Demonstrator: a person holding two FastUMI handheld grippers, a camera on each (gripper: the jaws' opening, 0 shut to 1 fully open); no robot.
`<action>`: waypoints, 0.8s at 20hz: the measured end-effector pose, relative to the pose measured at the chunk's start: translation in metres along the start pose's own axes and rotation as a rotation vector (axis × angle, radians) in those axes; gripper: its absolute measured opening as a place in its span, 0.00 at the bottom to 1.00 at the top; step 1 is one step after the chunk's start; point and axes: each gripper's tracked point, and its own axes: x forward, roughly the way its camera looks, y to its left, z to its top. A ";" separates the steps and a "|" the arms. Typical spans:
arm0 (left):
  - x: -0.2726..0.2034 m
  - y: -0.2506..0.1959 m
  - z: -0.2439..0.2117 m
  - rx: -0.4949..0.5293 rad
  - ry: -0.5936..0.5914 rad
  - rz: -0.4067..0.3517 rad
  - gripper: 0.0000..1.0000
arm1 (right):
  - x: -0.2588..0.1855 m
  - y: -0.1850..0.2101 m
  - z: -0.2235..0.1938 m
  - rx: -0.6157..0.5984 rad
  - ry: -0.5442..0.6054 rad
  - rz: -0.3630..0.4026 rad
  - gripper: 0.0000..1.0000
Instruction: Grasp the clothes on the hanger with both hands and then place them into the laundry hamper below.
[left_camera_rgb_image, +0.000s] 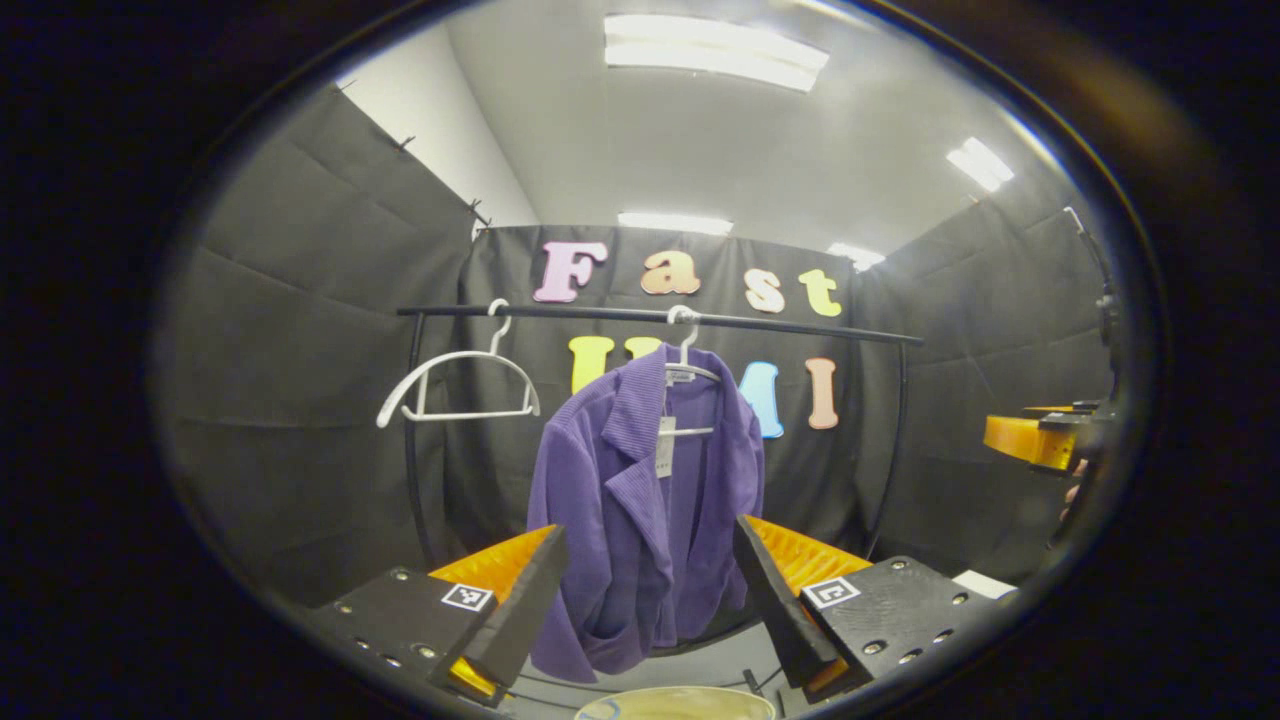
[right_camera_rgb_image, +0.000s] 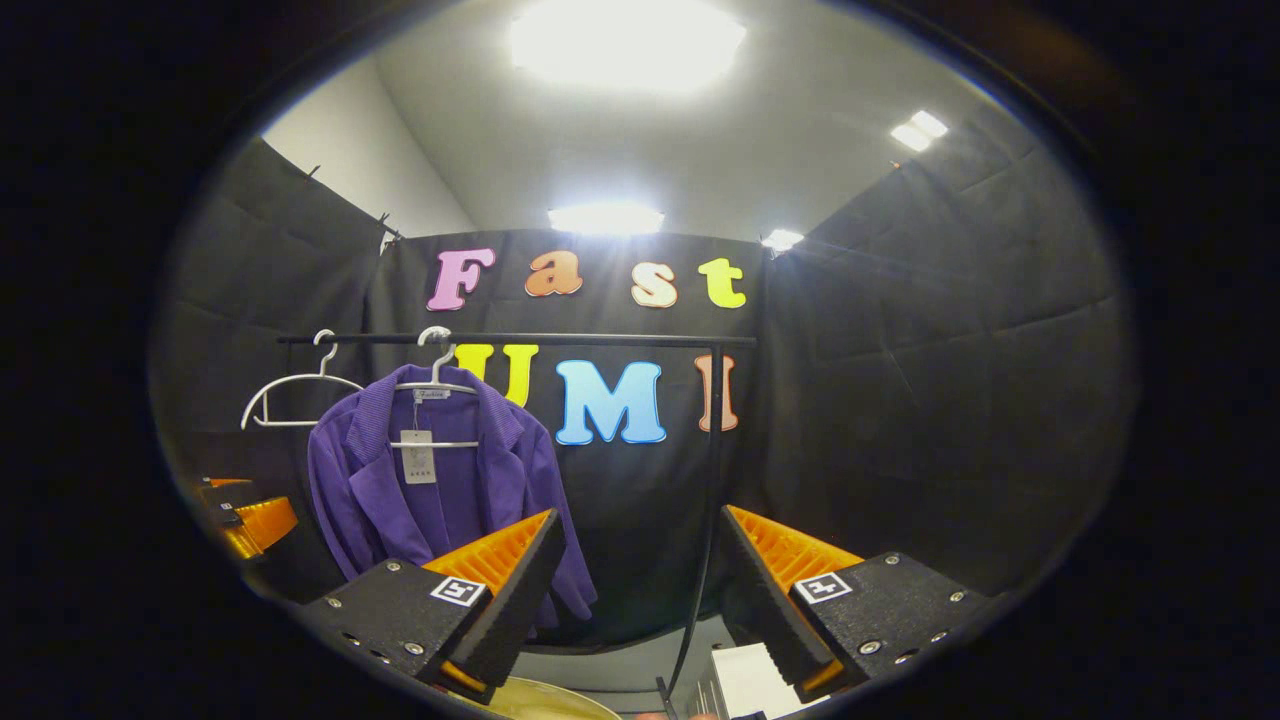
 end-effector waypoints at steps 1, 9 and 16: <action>-0.001 0.002 -0.002 -0.006 0.005 0.014 0.96 | 0.000 0.000 -0.001 0.006 0.007 0.015 0.96; -0.008 0.000 -0.022 -0.063 0.116 0.077 1.00 | 0.011 0.015 0.006 0.037 0.052 0.102 0.96; 0.009 0.000 -0.016 -0.075 0.128 0.143 0.96 | 0.092 0.052 -0.007 0.135 0.105 0.221 0.95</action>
